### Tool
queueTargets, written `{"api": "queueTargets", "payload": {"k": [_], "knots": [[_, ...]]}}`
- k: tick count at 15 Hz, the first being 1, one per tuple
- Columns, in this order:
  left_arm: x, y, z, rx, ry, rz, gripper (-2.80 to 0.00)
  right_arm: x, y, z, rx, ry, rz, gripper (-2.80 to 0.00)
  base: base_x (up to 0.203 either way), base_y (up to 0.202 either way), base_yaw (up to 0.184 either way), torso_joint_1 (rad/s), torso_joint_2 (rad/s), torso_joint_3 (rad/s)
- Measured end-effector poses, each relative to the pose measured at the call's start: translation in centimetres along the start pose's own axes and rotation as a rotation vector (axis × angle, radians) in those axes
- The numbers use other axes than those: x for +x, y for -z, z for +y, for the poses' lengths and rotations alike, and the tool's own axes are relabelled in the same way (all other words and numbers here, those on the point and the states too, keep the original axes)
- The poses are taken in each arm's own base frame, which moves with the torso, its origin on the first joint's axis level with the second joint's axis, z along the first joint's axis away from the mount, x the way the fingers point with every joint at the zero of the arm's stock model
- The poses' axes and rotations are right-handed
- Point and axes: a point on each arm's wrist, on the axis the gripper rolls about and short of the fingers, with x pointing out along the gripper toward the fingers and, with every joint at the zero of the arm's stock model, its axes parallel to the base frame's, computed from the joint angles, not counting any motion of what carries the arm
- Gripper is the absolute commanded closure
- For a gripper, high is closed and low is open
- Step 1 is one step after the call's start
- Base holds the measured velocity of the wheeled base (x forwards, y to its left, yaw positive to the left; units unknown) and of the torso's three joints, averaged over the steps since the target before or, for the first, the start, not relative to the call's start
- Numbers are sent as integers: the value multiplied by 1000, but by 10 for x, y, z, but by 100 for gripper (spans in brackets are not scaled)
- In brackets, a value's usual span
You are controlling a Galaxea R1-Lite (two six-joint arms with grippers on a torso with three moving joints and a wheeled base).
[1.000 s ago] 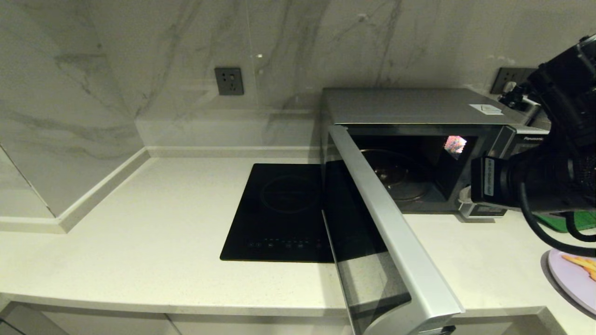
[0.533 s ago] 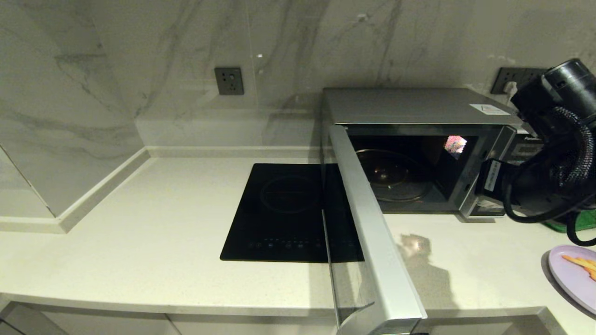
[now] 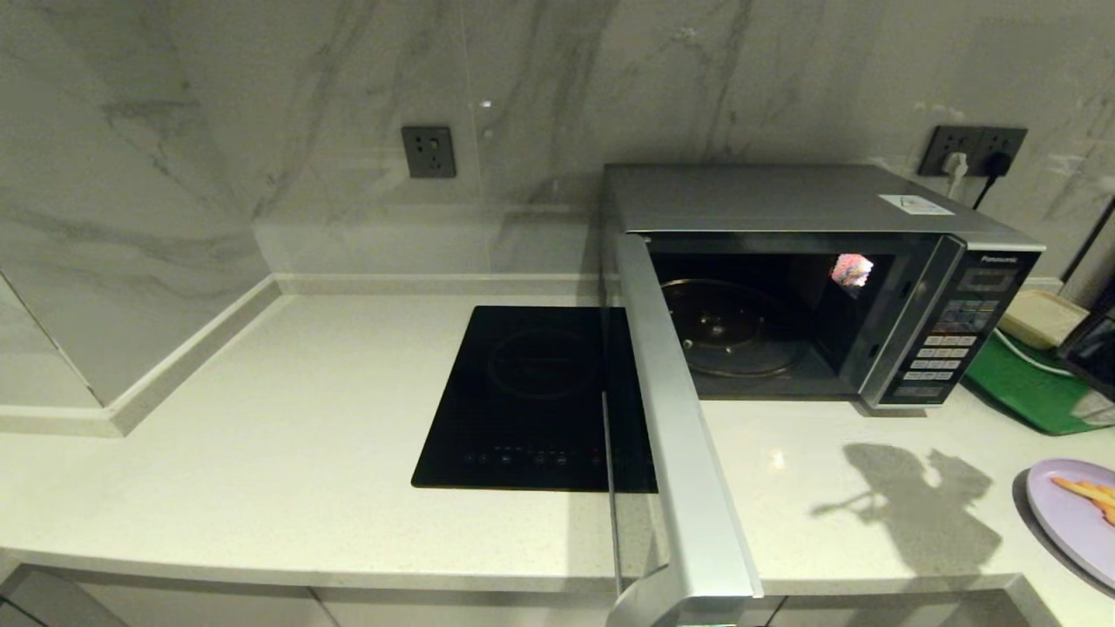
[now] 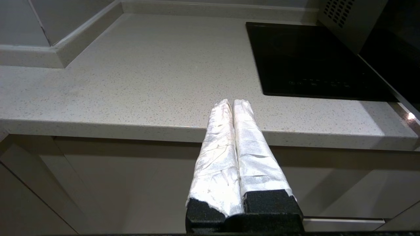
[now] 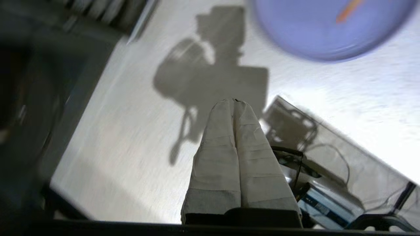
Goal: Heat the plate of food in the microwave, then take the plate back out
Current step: Open the microwave oven, then put the plate in the microwave oven
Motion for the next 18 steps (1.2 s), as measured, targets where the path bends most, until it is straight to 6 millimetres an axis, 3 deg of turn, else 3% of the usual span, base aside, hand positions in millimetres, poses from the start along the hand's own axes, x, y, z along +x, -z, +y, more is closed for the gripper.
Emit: {"api": "queueTargets", "payload": {"k": [3,4,6,10,14,18], "knots": [[0,0,0,0,0,0,0,36,-37,-50,147,102,0,0,0,0,0,0,0,0],[0,0,0,0,0,0,0,48,-41,-67,162,129,25,-280,0,0,0,0,0,0],[0,0,0,0,0,0,0,62,-36,-96,162,151,72,-280,0,0,0,0,0,0],[0,0,0,0,0,0,0,71,-18,-136,218,156,96,-280,0,0,0,0,0,0],[0,0,0,0,0,0,0,92,-8,-162,287,196,81,-280,0,0,0,0,0,0],[0,0,0,0,0,0,0,117,-4,-174,388,232,149,-280,0,0,0,0,0,0]]}}
